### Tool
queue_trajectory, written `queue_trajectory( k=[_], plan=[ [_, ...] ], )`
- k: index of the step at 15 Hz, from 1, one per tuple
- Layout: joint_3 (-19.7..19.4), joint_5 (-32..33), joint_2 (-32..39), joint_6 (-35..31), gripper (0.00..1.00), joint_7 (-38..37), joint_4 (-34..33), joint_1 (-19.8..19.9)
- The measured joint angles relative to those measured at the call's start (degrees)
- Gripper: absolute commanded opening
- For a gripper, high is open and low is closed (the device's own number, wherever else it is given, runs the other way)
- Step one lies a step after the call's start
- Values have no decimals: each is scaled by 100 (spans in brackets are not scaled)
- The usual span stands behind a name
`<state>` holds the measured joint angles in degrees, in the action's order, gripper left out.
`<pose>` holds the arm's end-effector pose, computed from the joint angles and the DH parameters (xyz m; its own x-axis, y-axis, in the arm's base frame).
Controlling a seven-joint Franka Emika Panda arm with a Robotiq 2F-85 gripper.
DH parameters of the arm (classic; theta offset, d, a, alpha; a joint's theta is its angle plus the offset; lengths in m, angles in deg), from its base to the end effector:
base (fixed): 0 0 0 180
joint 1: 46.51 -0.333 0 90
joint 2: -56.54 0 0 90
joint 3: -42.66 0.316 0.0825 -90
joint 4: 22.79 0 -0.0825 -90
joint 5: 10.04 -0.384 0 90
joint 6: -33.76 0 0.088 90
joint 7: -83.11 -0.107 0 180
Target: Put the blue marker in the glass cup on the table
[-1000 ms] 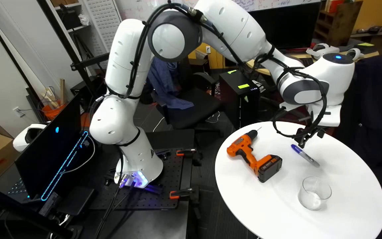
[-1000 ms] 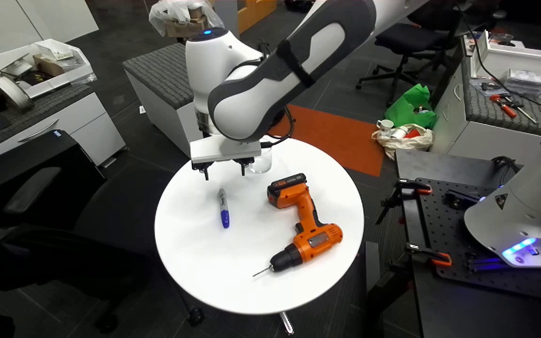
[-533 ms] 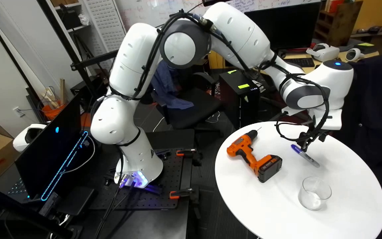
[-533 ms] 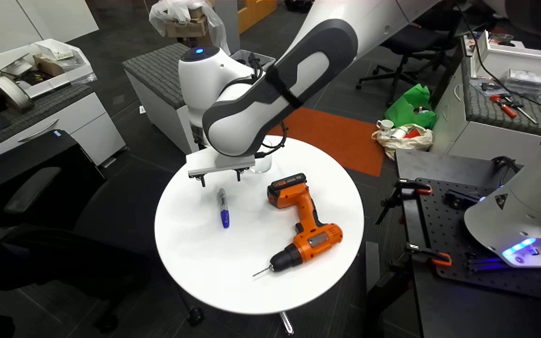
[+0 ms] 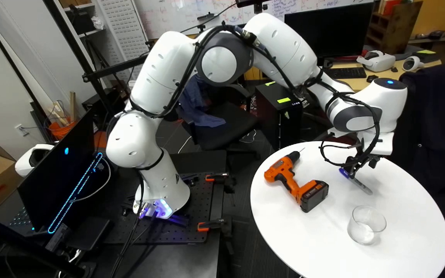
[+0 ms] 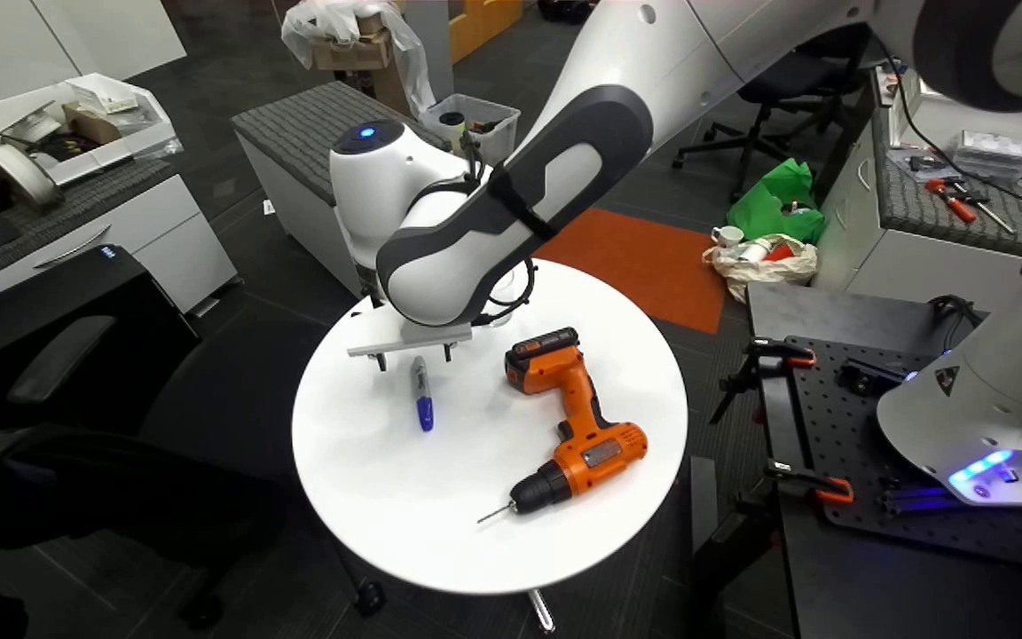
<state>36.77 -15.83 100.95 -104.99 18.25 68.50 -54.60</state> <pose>0.7004 0.0371 0.1839 0.4201 -0.9071 0.0257 -0.9056 -0.4209 -0.0525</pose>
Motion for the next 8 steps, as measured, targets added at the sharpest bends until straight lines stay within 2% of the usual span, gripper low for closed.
queue_trajectory(
  k=[8],
  plan=[
    [0, 0, 495, -1, 100, -86, -342, -16]
  ],
)
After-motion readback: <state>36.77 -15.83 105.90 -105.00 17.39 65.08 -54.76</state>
